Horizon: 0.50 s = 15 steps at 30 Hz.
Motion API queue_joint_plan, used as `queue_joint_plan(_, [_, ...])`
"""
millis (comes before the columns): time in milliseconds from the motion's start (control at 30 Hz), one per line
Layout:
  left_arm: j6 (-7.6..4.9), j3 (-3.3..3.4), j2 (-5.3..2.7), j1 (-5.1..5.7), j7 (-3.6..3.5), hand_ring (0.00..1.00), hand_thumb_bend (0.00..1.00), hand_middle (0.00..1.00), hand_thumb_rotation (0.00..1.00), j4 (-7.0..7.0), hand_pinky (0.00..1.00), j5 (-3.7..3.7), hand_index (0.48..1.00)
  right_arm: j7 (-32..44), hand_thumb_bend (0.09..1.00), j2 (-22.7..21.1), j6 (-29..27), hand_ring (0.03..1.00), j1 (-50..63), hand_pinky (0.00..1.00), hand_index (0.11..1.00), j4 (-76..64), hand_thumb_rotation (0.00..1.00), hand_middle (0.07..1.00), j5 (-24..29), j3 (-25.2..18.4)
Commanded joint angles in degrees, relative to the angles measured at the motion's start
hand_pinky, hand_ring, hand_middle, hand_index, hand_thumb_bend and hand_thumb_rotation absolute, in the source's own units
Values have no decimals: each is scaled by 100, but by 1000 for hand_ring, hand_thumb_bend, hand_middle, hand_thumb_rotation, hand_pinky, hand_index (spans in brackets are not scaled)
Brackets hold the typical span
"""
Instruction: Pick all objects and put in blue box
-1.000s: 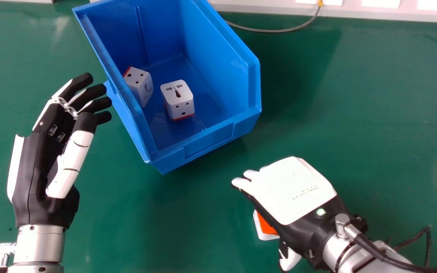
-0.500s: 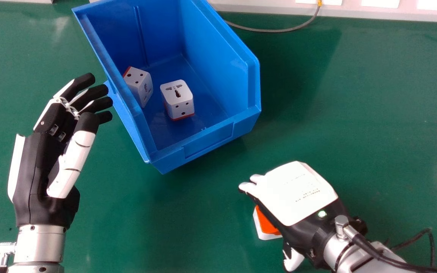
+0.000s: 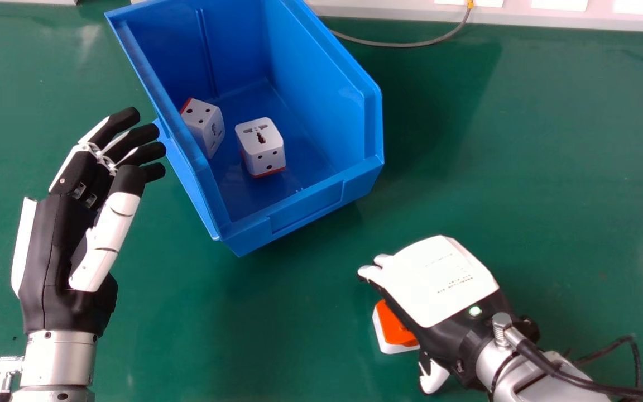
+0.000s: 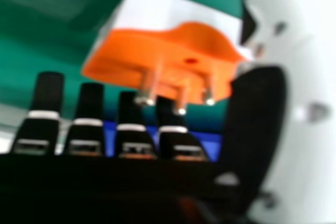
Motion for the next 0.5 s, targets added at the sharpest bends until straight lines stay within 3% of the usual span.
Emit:
queue_joint_plan(0, [-121,35,31,-41,-35,764,691,788,599,-24,743,-59,797,-126,690,-42,52,831,-131,717,842,-18,1,867,82,33])
queue_joint_plan(133, [-130,30,37,-38,1,764,693,789,599,-50,744,-11,798,-187,689,-59,91,830,-177,717,842,72,1,867,85,73])
queue_joint_plan(200, [-105,27,44,-31,-15,763,692,788,600,-61,742,-37,797,-231,691,-85,88,830,-202,718,841,121,0,866,99,98])
queue_joint_plan(300, [-132,42,53,-46,-8,763,691,788,600,-9,742,-20,798,-352,686,-119,85,829,-225,717,841,189,0,866,130,144])
queue_joint_plan(400, [-96,31,45,-33,6,762,692,789,600,-50,741,-21,799,-442,680,-143,104,827,-253,715,839,265,0,865,178,185])
queue_joint_plan(467, [-129,20,35,-34,36,761,695,789,601,-80,739,28,799,-465,678,-171,118,824,-280,712,837,316,0,863,174,218])
